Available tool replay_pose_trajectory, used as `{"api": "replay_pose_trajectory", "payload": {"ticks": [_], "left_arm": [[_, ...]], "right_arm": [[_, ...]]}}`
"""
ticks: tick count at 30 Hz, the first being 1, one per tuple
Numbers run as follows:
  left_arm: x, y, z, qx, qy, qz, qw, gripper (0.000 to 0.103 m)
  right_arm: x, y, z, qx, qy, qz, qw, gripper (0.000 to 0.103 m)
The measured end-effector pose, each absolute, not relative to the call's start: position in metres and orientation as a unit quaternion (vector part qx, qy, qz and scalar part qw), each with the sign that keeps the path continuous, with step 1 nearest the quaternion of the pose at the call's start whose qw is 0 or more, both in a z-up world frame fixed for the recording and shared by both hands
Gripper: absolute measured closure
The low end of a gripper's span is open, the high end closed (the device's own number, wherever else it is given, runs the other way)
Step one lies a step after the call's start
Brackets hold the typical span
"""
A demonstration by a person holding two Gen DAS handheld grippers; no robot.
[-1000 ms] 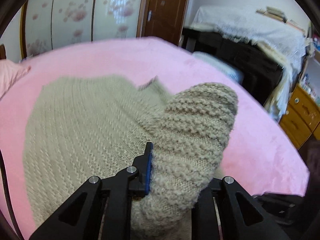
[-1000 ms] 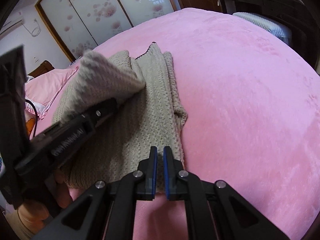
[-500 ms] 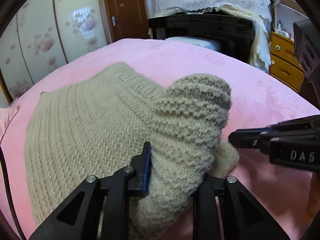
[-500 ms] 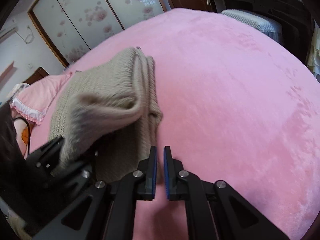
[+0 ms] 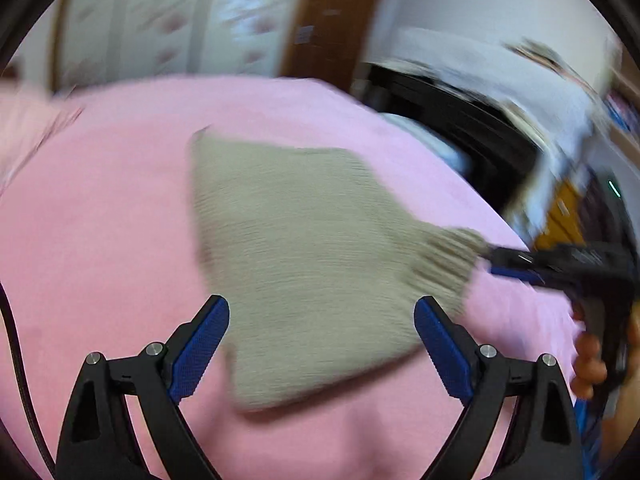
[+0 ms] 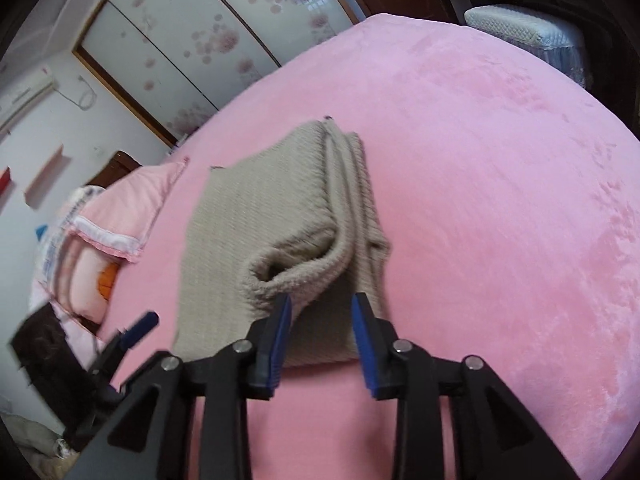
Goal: Fold large clothes
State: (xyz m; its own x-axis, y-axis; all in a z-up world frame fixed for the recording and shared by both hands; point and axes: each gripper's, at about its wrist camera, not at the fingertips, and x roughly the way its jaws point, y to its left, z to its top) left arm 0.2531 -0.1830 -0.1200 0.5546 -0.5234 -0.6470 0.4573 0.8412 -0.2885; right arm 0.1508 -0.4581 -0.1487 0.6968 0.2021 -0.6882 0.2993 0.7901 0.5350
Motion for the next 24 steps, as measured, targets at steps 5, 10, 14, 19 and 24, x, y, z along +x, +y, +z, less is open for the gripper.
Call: {"api": "replay_pose_trajectory", "payload": {"ticks": [5, 10, 14, 19, 24], "left_arm": [[0.282, -0.152, -0.156, -0.127, 0.447, -0.221, 0.858, 0.011], [0.292, -0.166, -0.176, -0.129, 0.479, -0.218, 0.841, 0.011], [0.293, -0.18, -0.182, -0.129, 0.483, -0.218, 0.838, 0.011], [0.307, -0.181, -0.189, -0.148, 0.504, -0.225, 0.82, 0.022], [0.305, -0.195, -0.183, -0.104, 0.505, -0.242, 0.822, 0.051]], "right_arm": [[0.166, -0.46, -0.152, 0.371, 0.404, -0.004, 0.836, 0.067], [0.17, -0.462, -0.16, 0.426, 0.412, 0.034, 0.805, 0.06], [0.174, -0.459, -0.162, 0.419, 0.423, 0.022, 0.803, 0.052], [0.195, -0.467, -0.177, 0.417, 0.445, 0.001, 0.792, 0.052], [0.201, -0.457, -0.171, 0.327, 0.462, -0.029, 0.824, 0.084]]}}
